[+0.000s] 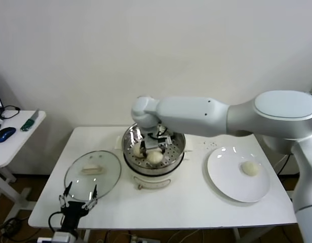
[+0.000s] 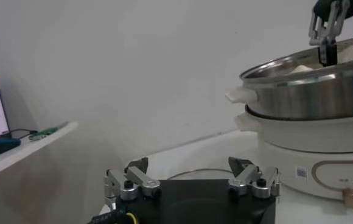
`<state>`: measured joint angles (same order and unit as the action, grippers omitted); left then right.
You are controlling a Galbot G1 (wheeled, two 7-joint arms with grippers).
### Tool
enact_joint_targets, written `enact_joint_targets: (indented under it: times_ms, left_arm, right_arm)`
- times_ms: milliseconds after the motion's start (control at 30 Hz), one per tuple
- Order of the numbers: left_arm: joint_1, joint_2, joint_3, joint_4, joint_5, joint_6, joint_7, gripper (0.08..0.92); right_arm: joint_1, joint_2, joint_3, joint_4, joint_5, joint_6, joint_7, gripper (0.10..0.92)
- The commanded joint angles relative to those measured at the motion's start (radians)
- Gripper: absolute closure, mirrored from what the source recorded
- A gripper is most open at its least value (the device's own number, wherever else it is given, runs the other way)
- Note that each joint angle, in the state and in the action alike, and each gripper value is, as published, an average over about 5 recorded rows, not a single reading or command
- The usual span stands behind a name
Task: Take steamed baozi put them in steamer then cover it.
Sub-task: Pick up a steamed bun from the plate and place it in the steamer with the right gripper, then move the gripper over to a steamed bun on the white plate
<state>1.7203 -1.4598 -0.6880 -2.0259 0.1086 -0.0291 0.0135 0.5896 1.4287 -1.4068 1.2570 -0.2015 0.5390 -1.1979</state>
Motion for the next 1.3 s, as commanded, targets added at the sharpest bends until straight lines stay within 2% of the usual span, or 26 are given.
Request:
enact_joint_targets:
  times_ms: [33, 167, 367, 667, 800, 1000, 1167, 1300]
  left_arm:
    - [-0.002, 0.002, 0.001, 0.006, -0.001, -0.002, 0.0, 0.177]
    - [-0.001, 0.002, 0.001, 0.008, -0.002, -0.003, 0.0, 0.177]
    - [-0.003, 0.003, 0.0, 0.012, -0.002, -0.003, 0.0, 0.177]
    - [-0.008, 0.005, 0.001, 0.014, -0.003, -0.004, 0.0, 0.177]
    - [-0.01, 0.007, 0.002, 0.014, -0.003, -0.005, 0.0, 0.177]
    - [-0.01, 0.015, 0.002, 0.014, -0.004, -0.007, 0.0, 0.177]
    - [-0.016, 0.019, 0.002, 0.009, -0.006, -0.004, 0.0, 0.177]
    - [-0.021, 0.02, 0.002, 0.007, -0.007, -0.001, 0.0, 0.177]
  right_arm:
    - [-0.028, 0.033, -0.014, 0.0, -0.001, 0.013, -0.001, 0.321]
    - [-0.031, 0.027, -0.018, -0.004, 0.004, 0.004, -0.002, 0.298]
    - [-0.019, 0.014, -0.002, -0.027, -0.006, 0.002, -0.004, 0.21]
    - [0.064, -0.076, 0.054, -0.063, 0.02, -0.046, 0.01, 0.202]
    - [0.139, -0.173, -0.006, -0.09, 0.161, -0.165, 0.063, 0.203]
    - [0.228, -0.394, -0.151, -0.076, 0.414, -0.431, 0.143, 0.203]
    - [0.173, -0.56, -0.134, -0.067, 0.478, -0.589, 0.135, 0.203]
    - [0.078, -0.665, -0.072, -0.084, 0.437, -0.64, 0.119, 0.203]
